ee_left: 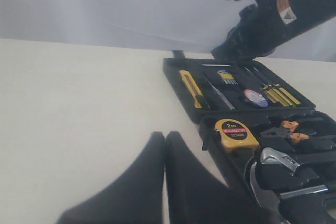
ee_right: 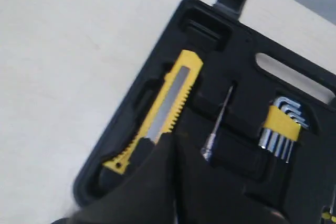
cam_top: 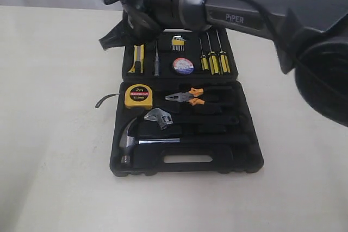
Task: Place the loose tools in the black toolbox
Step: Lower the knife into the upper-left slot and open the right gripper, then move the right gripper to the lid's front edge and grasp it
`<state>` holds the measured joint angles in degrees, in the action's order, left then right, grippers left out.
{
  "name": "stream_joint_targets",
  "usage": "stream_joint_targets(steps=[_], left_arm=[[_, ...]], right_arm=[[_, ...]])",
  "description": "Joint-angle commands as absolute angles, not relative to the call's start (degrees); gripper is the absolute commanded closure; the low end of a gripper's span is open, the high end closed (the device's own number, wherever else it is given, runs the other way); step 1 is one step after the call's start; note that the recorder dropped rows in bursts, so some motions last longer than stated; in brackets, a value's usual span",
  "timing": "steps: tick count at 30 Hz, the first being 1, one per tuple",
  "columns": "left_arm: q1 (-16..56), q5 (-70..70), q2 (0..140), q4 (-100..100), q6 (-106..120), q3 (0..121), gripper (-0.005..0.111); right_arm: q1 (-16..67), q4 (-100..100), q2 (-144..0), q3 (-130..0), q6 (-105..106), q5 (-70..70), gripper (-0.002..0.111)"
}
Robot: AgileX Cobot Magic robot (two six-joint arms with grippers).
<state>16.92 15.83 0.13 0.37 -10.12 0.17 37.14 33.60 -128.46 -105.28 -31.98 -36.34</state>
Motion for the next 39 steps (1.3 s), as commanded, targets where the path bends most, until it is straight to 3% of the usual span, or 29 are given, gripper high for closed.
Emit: stream_joint_targets(steps=[1, 10, 19, 24, 34, 36, 39], left_arm=[[17.2, 15.6, 0.0, 0.0, -10.2, 0.0, 0.107], [17.2, 15.6, 0.0, 0.0, -10.2, 0.0, 0.107], [17.2, 15.6, 0.0, 0.0, -10.2, 0.0, 0.107], [17.2, 15.6, 0.0, 0.0, -10.2, 0.0, 0.107], [17.2, 15.6, 0.0, 0.0, -10.2, 0.0, 0.107], [17.2, 15.6, 0.0, 0.0, -10.2, 0.0, 0.107], [17.2, 15.6, 0.0, 0.0, -10.2, 0.0, 0.107]], right_arm=[[41.3, 37.2, -118.3, -95.6, -34.8, -30.7, 0.109], [48.9, 48.3, -89.0, -69.6, -44.5, -21.5, 0.109], [57.7, 61.9, -64.3, -55.1, -51.5, -36.3, 0.109], [60.7, 59.3, -54.9, -47.8, -47.2, -44.0, 0.109], [60.9, 41.8, -58.3, -29.1, -22.2, -38.1, 0.108], [61.6, 44.3, -61.3, -27.8, -21.2, -34.5, 0.103], [62.3, 48.5, -66.0, -28.2, -22.8, -31.4, 0.084]])
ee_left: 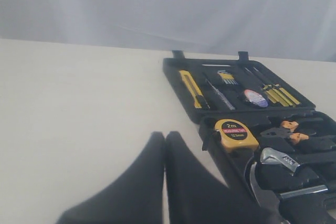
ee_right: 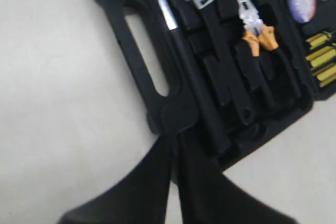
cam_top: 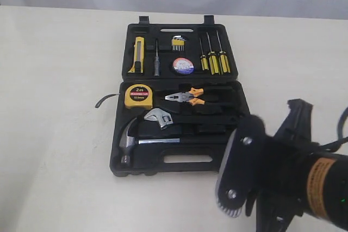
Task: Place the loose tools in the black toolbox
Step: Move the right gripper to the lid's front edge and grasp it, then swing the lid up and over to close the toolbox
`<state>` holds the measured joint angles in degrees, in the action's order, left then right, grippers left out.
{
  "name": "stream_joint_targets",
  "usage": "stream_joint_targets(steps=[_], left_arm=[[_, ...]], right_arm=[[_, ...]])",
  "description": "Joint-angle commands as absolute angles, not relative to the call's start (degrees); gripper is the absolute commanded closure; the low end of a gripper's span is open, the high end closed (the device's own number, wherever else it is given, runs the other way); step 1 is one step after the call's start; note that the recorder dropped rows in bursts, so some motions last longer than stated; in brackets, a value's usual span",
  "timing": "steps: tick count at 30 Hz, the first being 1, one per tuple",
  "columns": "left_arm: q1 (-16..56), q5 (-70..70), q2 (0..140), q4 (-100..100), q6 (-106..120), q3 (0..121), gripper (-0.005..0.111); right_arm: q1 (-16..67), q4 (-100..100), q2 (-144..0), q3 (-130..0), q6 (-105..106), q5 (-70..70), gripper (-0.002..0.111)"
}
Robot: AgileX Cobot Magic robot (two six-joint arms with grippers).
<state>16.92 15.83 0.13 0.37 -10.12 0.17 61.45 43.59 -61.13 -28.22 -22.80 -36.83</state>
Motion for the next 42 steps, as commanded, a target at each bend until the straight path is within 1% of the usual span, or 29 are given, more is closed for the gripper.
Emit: stream_joint_targets(steps=[1, 2, 3, 4, 5, 10, 13, 15, 20, 27, 28, 29, 31, 33, 34, 38, 42], left_arm=[[17.2, 15.6, 0.0, 0.0, -10.2, 0.0, 0.107], [17.2, 15.6, 0.0, 0.0, -10.2, 0.0, 0.107], [17.2, 15.6, 0.0, 0.0, -10.2, 0.0, 0.107], [17.2, 15.6, 0.0, 0.0, -10.2, 0.0, 0.107], [17.2, 15.6, 0.0, 0.0, -10.2, 0.0, 0.107], [17.2, 15.6, 0.0, 0.0, -10.2, 0.0, 0.107], [17.2, 15.6, 0.0, 0.0, -10.2, 0.0, 0.107], [17.2, 15.6, 0.0, 0.0, -10.2, 0.0, 0.107], [17.2, 15.6, 0.0, 0.0, -10.2, 0.0, 0.107], [17.2, 15.6, 0.0, 0.0, -10.2, 0.0, 0.107], [17.2, 15.6, 0.0, 0.0, -10.2, 0.0, 0.107], [17.2, 15.6, 0.0, 0.0, -10.2, 0.0, 0.107], [17.2, 15.6, 0.0, 0.0, -10.2, 0.0, 0.107], [17.2, 15.6, 0.0, 0.0, -10.2, 0.0, 0.107], [17.2, 15.6, 0.0, 0.0, -10.2, 0.0, 0.107], [17.2, 15.6, 0.0, 0.0, -10.2, 0.0, 0.107], [17.2, 15.6, 0.0, 0.0, -10.2, 0.0, 0.107]], right_arm=[[62.3, 49.5, -67.7, -28.3, -23.4, -30.4, 0.077], [62.3, 50.9, -69.7, -28.3, -23.6, -29.3, 0.067], [62.3, 52.1, -71.8, -28.3, -24.3, -28.8, 0.061], [62.3, 54.3, -73.5, -28.3, -25.8, -28.4, 0.057], [62.3, 56.8, -76.3, -28.3, -28.9, -27.6, 0.056], [62.3, 73.8, -86.4, -29.0, -43.5, -25.0, 0.060], [62.3, 85.1, -91.9, -30.7, -56.3, -28.3, 0.060], [62.3, 89.3, -94.7, -31.8, -61.1, -30.1, 0.060], [62.3, 90.5, -101.2, -34.9, -61.5, -28.8, 0.060], [62.2, 91.6, -108.5, -39.1, -62.2, -32.6, 0.061], [62.2, 91.6, -109.2, -39.5, -62.5, -33.3, 0.063], [62.2, 91.6, -110.1, -40.0, -63.2, -34.1, 0.067], [62.2, 91.6, -111.2, -40.7, -65.0, -35.1, 0.082], [62.4, 91.4, -111.5, -40.8, -67.0, -34.8, 0.105], [62.8, 91.2, -111.5, -40.8, -68.2, -34.8, 0.108], [65.7, 89.2, -110.2, -40.8, -70.6, -34.8, 0.108], [72.1, 85.3, -106.6, -40.8, -70.9, -34.8, 0.108]])
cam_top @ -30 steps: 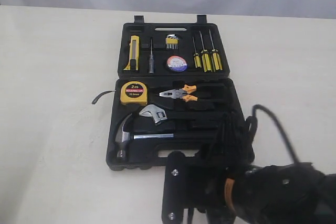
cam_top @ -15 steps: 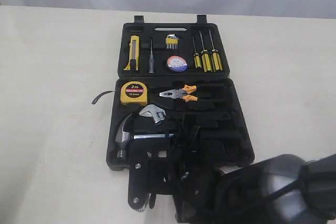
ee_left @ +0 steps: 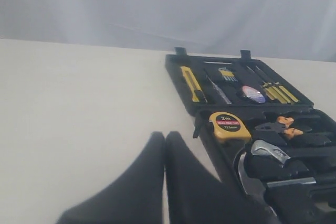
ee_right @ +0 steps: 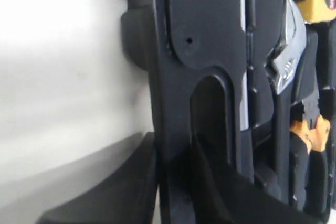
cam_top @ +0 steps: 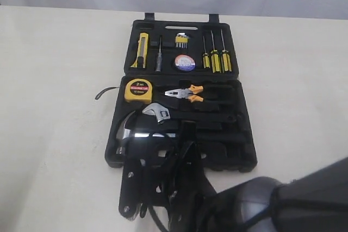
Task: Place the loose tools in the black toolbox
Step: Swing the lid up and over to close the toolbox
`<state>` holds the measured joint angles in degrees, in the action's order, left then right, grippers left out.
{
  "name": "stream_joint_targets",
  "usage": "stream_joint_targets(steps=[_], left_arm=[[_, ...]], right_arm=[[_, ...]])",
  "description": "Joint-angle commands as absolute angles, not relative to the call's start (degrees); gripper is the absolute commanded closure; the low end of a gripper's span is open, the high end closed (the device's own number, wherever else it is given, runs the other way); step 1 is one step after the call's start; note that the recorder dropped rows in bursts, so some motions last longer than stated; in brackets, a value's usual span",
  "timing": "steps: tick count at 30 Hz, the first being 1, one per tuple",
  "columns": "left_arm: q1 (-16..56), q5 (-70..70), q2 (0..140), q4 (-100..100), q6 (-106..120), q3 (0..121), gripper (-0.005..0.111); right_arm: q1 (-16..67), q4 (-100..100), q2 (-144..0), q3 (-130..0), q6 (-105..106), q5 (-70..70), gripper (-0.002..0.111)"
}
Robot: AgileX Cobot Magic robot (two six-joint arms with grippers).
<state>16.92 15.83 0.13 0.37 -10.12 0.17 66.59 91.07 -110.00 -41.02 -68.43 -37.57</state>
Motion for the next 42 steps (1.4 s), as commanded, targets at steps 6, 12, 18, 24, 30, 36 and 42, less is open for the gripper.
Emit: stream_joint_targets(steps=[6, 12, 18, 24, 30, 36, 42], left_arm=[[17.2, 15.6, 0.0, 0.0, -10.2, 0.0, 0.107], [17.2, 15.6, 0.0, 0.0, -10.2, 0.0, 0.107], [17.2, 15.6, 0.0, 0.0, -10.2, 0.0, 0.107], [17.2, 15.6, 0.0, 0.0, -10.2, 0.0, 0.107], [17.2, 15.6, 0.0, 0.0, -10.2, 0.0, 0.107], [17.2, 15.6, 0.0, 0.0, -10.2, 0.0, 0.107], [17.2, 15.6, 0.0, 0.0, -10.2, 0.0, 0.107]], right_arm=[[80.5, 77.8, -98.5, -41.4, -70.6, -37.0, 0.109], [83.4, 76.0, -89.8, -42.7, -68.2, -44.2, 0.109], [81.8, 75.9, -81.2, -47.2, -60.0, -50.4, 0.109], [64.0, 73.8, -74.1, -48.7, -56.1, -38.6, 0.109], [34.0, 66.1, -75.7, -48.6, -51.6, -16.6, 0.109], [10.0, 61.2, -87.9, -48.6, -51.6, -8.8, 0.109], [2.3, 54.3, -114.5, -47.7, -50.9, -2.1, 0.108]])
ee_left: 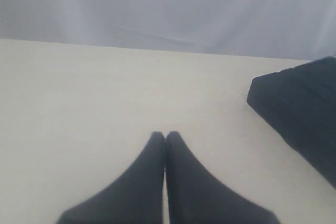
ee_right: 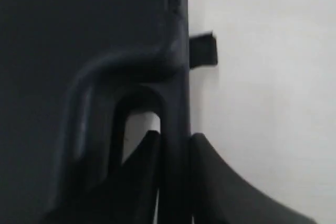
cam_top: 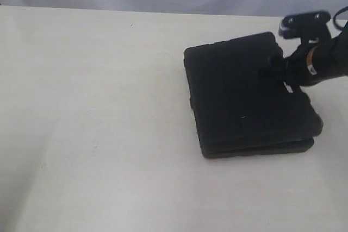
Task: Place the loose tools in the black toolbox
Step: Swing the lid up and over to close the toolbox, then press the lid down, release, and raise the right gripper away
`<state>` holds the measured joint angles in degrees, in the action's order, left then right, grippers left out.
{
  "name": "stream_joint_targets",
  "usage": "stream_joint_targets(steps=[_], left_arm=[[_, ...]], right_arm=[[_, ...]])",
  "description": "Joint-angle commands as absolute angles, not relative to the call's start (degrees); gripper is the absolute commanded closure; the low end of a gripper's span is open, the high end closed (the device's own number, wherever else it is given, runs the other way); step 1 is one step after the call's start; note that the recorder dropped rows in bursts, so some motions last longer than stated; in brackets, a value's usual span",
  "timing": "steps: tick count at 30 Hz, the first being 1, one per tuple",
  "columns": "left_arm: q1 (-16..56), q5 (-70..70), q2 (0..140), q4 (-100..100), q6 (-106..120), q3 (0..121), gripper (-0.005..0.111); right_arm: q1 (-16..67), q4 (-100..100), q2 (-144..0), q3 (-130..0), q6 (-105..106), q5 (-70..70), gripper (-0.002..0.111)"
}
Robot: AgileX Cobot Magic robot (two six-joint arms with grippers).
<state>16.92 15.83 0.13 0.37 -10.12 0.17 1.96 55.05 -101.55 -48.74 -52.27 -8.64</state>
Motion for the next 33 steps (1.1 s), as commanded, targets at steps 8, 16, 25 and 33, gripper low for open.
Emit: stream_joint_targets(steps=[8, 16, 25, 33], left_arm=[[17.2, 15.6, 0.0, 0.0, -10.2, 0.0, 0.107], [17.2, 15.6, 0.0, 0.0, -10.2, 0.0, 0.107], [17.2, 15.6, 0.0, 0.0, -10.2, 0.0, 0.107], [17.2, 15.6, 0.0, 0.0, -10.2, 0.0, 0.107]], right_arm=[[7.7, 53.9, -106.9, -50.0, -51.6, -14.6, 0.085], [7.8, 48.3, -99.0, -49.2, -50.7, -22.7, 0.032], [8.2, 43.6, -91.5, -49.2, -47.9, -20.9, 0.048], [8.2, 28.1, -92.0, -49.2, -34.2, -21.2, 0.048]])
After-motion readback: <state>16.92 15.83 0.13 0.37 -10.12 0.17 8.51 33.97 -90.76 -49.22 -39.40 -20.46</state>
